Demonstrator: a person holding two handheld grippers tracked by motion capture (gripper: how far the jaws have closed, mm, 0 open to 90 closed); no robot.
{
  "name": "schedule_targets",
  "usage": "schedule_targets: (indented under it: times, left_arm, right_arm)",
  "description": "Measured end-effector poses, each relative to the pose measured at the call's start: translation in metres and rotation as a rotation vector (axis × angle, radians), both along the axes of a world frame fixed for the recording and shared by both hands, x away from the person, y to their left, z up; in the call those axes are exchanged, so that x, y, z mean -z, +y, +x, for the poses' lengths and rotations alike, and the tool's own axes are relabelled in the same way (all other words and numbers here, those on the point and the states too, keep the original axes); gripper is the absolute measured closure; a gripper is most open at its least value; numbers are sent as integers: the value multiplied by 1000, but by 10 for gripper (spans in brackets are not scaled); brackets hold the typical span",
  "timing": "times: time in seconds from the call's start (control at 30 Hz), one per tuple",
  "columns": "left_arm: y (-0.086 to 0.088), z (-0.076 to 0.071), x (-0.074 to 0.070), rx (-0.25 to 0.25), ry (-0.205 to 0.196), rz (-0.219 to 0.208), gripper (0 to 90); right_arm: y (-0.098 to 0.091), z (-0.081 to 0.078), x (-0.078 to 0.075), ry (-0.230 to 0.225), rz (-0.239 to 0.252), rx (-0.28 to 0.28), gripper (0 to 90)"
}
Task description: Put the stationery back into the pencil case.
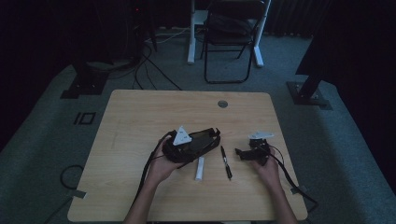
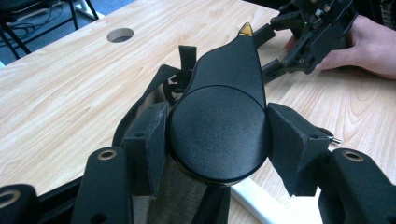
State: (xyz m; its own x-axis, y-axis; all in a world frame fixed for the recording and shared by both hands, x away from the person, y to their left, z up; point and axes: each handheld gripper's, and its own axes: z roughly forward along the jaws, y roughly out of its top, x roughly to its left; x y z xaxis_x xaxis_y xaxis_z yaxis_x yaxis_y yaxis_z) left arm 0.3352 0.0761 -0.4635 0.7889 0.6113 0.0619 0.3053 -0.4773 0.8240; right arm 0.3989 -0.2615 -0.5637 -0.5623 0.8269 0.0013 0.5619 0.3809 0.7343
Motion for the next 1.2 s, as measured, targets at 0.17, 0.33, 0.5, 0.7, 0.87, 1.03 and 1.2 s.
schedule_targets:
  times: [0.17,0.33,0.5,0.7,0.87,1.03,1.2]
  left_arm:
    - [1,2,1,-6,3,1,418]
    - [2,4,3,-13,8,9,418]
    - [3,7,5,-22,15,9,418]
    - [5,12,9,-27,30,10,418]
    - [6,14,11,-32,37,10,417]
    - [6,17,13,-37,44,9,417]
    - [7,20,17,-42,55,11,417]
  right_arm:
    - [0,0,0,0,0,0,116]
    - [0,0,0,0,0,0,117]
    - [0,0,0,0,0,0,116]
    - [0,0,0,0,0,0,116]
    - [0,0,0,0,0,0,116]
    - [0,0,0,0,0,0,116]
    - [0,0,0,0,0,0,116]
